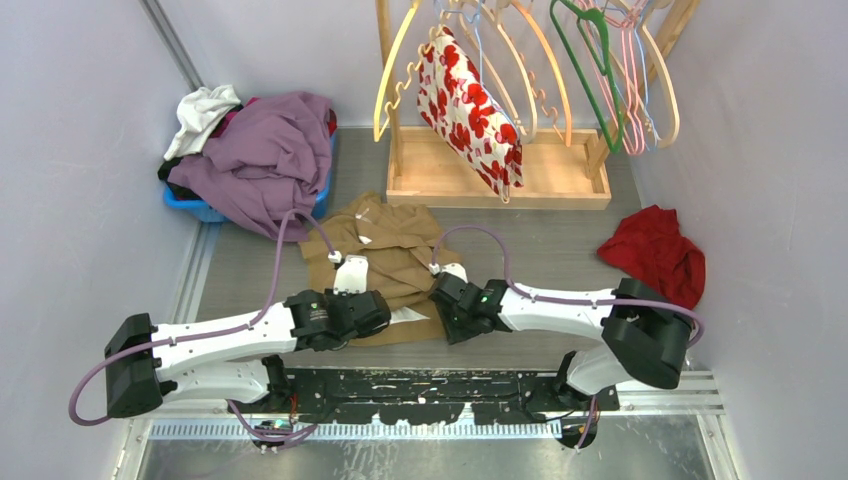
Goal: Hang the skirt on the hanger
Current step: Flatten out the skirt at the center of the board.
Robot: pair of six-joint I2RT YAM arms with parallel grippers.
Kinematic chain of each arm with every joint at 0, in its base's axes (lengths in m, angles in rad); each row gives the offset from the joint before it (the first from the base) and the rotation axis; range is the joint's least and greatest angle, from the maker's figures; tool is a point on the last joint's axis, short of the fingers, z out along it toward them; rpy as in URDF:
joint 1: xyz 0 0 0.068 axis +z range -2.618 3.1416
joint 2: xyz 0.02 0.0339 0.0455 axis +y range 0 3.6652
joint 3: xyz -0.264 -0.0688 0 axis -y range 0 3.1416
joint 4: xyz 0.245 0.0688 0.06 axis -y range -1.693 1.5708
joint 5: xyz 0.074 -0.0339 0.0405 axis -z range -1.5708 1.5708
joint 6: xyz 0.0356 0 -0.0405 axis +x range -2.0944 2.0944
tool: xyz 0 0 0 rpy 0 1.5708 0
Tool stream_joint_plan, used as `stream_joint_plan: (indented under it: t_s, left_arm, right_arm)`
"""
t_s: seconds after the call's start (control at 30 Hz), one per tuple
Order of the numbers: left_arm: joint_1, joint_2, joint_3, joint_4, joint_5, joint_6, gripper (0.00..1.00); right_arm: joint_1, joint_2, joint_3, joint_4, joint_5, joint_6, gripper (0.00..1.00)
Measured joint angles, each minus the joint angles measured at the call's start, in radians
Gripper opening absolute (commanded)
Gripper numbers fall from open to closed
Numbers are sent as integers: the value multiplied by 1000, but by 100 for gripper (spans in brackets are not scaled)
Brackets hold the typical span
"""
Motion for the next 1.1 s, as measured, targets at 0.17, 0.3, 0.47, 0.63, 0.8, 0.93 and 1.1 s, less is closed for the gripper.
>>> stream_joint_plan:
  t_s: [0.17, 0.3, 0.47, 0.63, 0.8, 0.93, 1.1]
  left_arm:
    - [0, 0, 0, 0, 0, 0, 0]
    - [0, 0, 0, 0, 0, 0, 0]
    - [0, -7, -4, 1, 0, 0, 0]
    - [0, -7, -7, 1, 0, 0, 0]
    - [0, -9, -7, 0, 0, 1, 0]
    - [0, -28, -6, -3, 1, 5, 0]
    - [4, -61, -6, -15, 27, 21, 0]
  right_arm:
    - [2, 20, 14, 4, 18, -3, 30]
    - [10, 43, 31, 8, 27, -6, 27]
    - [28, 73, 51, 23, 47, -9, 11]
    - [32, 80, 53, 45, 46, -3, 2]
    - [32, 68, 49, 41, 34, 2, 1]
    - [32, 5, 47, 14, 6, 8, 1]
    - [32, -127, 49, -15, -17, 19, 1]
